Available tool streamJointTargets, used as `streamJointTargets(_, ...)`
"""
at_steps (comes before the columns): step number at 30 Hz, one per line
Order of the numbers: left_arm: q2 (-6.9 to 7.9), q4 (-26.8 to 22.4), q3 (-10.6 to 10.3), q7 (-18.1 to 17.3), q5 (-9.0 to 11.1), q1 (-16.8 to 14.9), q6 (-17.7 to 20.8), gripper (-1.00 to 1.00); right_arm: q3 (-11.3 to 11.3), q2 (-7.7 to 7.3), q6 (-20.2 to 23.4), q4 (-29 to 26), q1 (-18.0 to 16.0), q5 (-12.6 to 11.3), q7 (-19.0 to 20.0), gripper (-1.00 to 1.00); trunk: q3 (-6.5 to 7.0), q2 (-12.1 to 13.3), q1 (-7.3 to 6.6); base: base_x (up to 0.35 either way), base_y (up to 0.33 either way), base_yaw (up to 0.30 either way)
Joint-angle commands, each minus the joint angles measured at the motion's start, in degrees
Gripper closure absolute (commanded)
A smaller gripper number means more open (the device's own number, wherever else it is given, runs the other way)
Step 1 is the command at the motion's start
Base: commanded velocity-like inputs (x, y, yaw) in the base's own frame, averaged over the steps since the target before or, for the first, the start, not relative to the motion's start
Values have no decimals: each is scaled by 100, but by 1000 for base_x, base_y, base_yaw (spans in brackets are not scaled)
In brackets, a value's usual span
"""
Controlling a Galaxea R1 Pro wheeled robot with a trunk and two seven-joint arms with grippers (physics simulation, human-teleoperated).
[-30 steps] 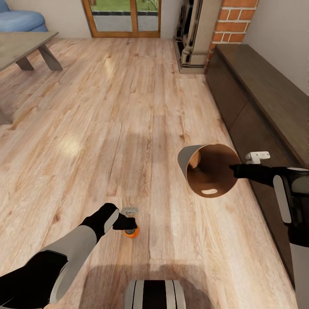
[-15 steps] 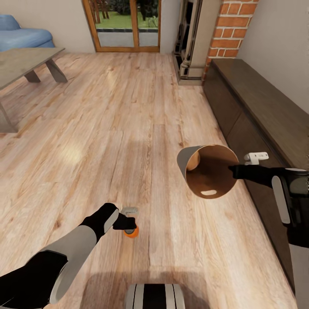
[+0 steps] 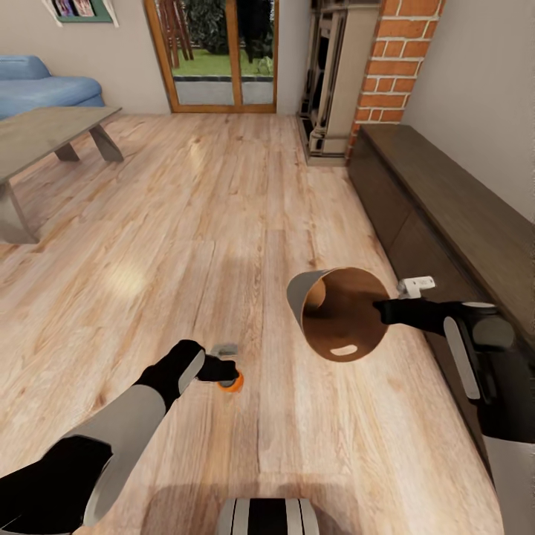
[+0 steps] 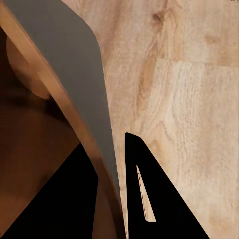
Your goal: Put the three can of soda from the living room inside the tash can in the kitchen.
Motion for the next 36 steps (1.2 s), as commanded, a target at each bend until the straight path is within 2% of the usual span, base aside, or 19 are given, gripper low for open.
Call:
streamJointTargets(1, 6, -76, -1, -52, -13, 2, 5, 100, 45, 11, 25, 2, 1, -100, 9, 100, 23, 1, -3, 0, 0, 0)
streamJointTargets(7, 43, -206, 7, -453, -22, 2, 25, 100, 135, 68, 25, 48, 7, -93, -73, 100, 156, 9, -18, 0, 0, 0)
streamJointTargets(11, 163, -228, 15, -635, -12, 2, 27, 100, 141, 75, 25, 122, 5, -103, -418, 100, 245, 15, -28, 0, 0, 0)
streamJointTargets(13, 214, -233, 19, -692, -11, 2, 27, 100, 141, 75, 25, 156, 3, -105, -448, 100, 289, 18, -33, 0, 0, 0)
streamJointTargets(15, 383, -339, 28, -774, -10, 2, 26, 100, 141, 76, 25, 200, 1, -107, -480, 100, 333, 20, -39, 0, 0, 0)
streamJointTargets(17, 470, -444, 31, -795, -10, 5, 29, 100, 139, 73, 25, 240, 0, -108, -486, 100, 378, 23, -44, 0, 0, 0)
streamJointTargets(18, 633, -632, 34, -815, -8, 8, 46, 100, 139, 70, 25, 331, 0, -108, -490, 100, 400, 24, -46, 0, 0, 0)
streamJointTargets(19, 696, -706, 34, -820, -7, 8, 54, 100, 139, 69, 25, 372, 0, -109, -489, 100, 422, 26, -49, 0, 0, 0)
streamJointTargets(21, 915, -1072, 36, -834, -2, 9, 78, 100, 140, 68, 25, 533, -1, -111, -460, 100, 466, 28, -54, 0, 0, 0)
streamJointTargets(24, 1075, -1593, 41, -955, 5, 10, 239, 100, 149, 72, 25, 618, -1, -121, -435, 100, 533, 32, -62, 0, 0, 0)
streamJointTargets(25, 1199, -1912, 43, -1227, 2, 12, 386, 100, 159, 74, 25, 639, -1, -123, -429, 100, 555, 34, -64, 0, 0, 0)
streamJointTargets(27, 1309, -2097, 44, -1467, 1, 43, 446, 100, 191, 75, 25, 646, -1, -125, -427, 100, 599, 36, -70, 0, 0, 0)
streamJointTargets(28, 1399, -2239, 46, -1708, -2, 96, 486, 100, 256, 75, 25, 651, 2, -124, -426, 100, 621, 38, -72, 0, 0, 0)
streamJointTargets(31, 1496, -2389, 51, -2042, -2, 160, 531, 100, 398, 76, 25, 653, 6, -114, -424, 100, 688, 42, -80, 0, 0, 0)
streamJointTargets(33, 1520, -2430, 52, -2137, 0, 176, 544, 100, 450, 79, 25, 652, 7, -112, -424, 100, 728, 83, -104, 0, 0, 0)
streamJointTargets(36, 1553, -2485, 53, -2721, -3, 200, 559, 100, 546, 112, 25, 660, 8, -114, -458, 100, 782, 203, -170, 0, 0, 0)
